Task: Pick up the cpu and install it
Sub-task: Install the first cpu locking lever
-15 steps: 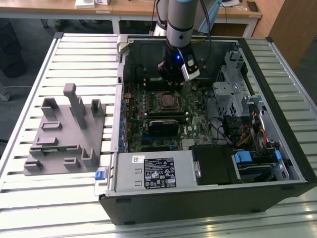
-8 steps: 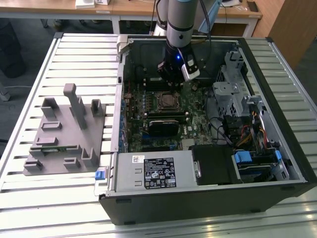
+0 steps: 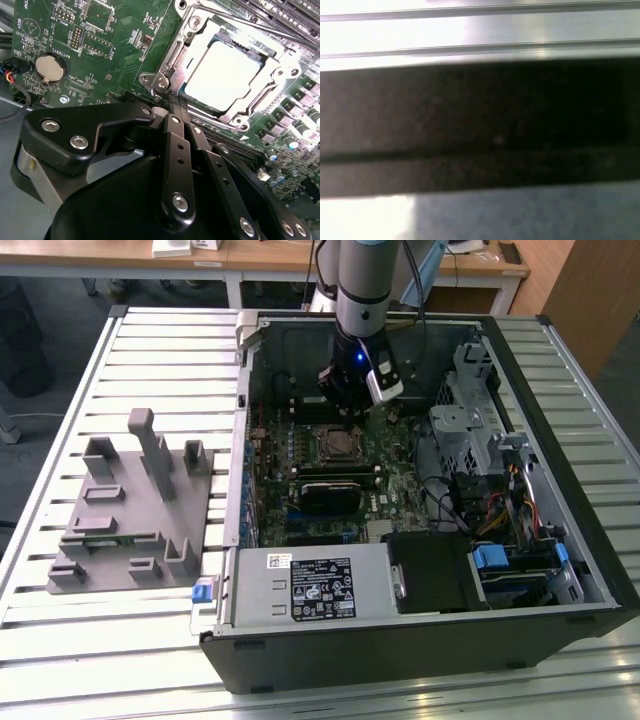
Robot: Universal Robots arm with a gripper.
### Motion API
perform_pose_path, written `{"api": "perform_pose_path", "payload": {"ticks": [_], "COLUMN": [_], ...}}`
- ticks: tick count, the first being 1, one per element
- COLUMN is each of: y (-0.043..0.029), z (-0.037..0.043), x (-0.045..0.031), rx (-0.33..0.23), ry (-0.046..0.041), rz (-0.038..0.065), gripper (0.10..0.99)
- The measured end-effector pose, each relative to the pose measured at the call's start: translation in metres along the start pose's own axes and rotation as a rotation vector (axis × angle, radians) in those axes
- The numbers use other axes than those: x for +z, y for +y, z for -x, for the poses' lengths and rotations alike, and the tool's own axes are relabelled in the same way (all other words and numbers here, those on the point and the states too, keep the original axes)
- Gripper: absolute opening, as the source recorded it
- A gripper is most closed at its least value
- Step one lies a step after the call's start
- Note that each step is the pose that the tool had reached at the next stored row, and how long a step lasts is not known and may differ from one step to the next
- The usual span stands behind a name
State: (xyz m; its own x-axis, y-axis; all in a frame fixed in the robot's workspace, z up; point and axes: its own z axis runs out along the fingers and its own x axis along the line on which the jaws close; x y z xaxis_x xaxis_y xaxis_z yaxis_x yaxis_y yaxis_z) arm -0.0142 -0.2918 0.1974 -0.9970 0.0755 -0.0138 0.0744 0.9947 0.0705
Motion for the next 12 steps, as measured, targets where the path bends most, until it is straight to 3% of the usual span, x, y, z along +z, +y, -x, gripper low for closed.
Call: {"api": "perform_pose_path", "payload": {"ticks": [2, 7, 9, 12], "y": [0.0002, 0.0008, 0.001, 0.0012], "z": [-0.0001, 0.0, 0.0, 0.0], "x": [0.0001, 0.0002, -0.0009, -0.0059], "rx": [0.0, 0.001, 0.001, 0.001], "ry": [0.0002, 0.0031, 0.0033, 0.0037], "rz": [0.003, 0.044, 0.05, 0.052], "gripper": [0.106, 0.106, 0.106, 0.106]}}
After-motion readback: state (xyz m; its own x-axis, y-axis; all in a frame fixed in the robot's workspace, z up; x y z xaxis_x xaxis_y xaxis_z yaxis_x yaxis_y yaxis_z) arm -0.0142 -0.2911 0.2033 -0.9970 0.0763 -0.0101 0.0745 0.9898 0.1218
